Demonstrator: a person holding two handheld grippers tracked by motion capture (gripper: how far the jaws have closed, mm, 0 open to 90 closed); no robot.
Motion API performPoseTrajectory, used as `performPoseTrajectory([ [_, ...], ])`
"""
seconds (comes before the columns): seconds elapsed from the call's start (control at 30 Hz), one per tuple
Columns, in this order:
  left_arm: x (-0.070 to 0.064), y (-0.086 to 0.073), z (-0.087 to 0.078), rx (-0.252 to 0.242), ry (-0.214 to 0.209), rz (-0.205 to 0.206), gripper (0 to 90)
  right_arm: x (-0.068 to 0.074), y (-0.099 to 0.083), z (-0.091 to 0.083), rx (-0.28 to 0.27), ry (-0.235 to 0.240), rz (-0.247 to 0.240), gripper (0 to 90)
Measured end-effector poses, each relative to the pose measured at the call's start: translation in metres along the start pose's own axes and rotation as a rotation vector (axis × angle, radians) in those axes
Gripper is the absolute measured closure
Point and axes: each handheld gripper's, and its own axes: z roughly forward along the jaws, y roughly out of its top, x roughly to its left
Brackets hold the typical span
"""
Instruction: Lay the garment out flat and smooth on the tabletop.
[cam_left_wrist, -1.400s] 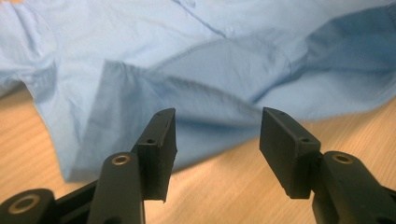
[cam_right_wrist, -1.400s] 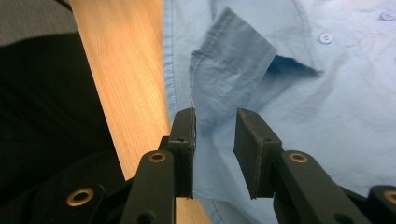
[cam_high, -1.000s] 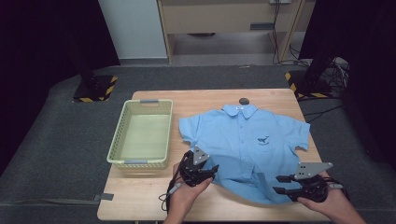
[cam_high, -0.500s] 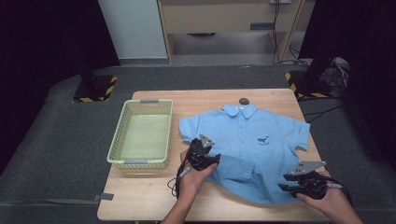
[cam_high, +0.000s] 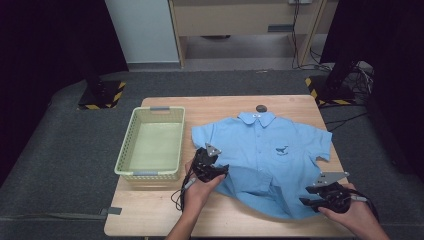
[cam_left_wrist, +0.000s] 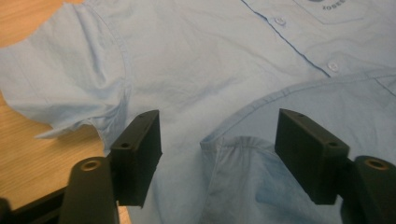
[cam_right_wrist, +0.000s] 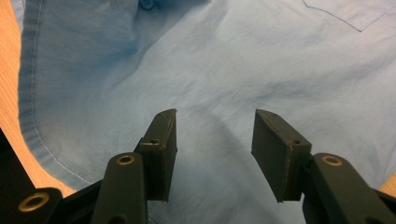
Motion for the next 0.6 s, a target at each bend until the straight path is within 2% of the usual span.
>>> performPoseTrajectory([
  [0.07,0.000,-0.002,0.005,0.018,-0.011,-0.011,40.4,0.000,-0.001,0.002,0.017,-0.006,0.000,50.5],
  [0.13,0.000,-0.003,0.006,0.022,-0.016,-0.011,41.8,0.000,-0.001,0.003,0.026,-0.008,-0.001,50.5],
  [0.23,-0.002,-0.004,0.011,0.052,-0.022,0.022,44.8,0.002,-0.002,0.006,0.040,-0.005,-0.005,50.2],
  [0.33,-0.002,-0.009,0.013,0.079,-0.045,0.029,53.9,0.003,-0.001,0.006,0.038,0.001,-0.010,50.0],
  [0.4,-0.002,-0.011,0.013,0.081,-0.048,0.033,60.4,0.003,-0.001,0.005,0.038,0.003,-0.010,50.1],
  [0.43,-0.003,-0.012,0.013,0.077,-0.050,0.041,60.4,0.002,-0.001,0.006,0.038,0.002,-0.010,50.1],
  [0.5,-0.003,-0.014,0.011,0.069,-0.063,0.055,70.6,0.002,-0.002,0.007,0.045,0.000,-0.009,50.1],
  [0.53,-0.003,-0.016,0.008,0.063,-0.080,0.080,82.5,0.002,-0.003,0.008,0.063,-0.009,-0.006,50.2],
  [0.6,-0.003,-0.017,0.003,0.046,-0.083,0.092,86.8,0.003,-0.003,0.009,0.071,-0.014,-0.007,50.1],
])
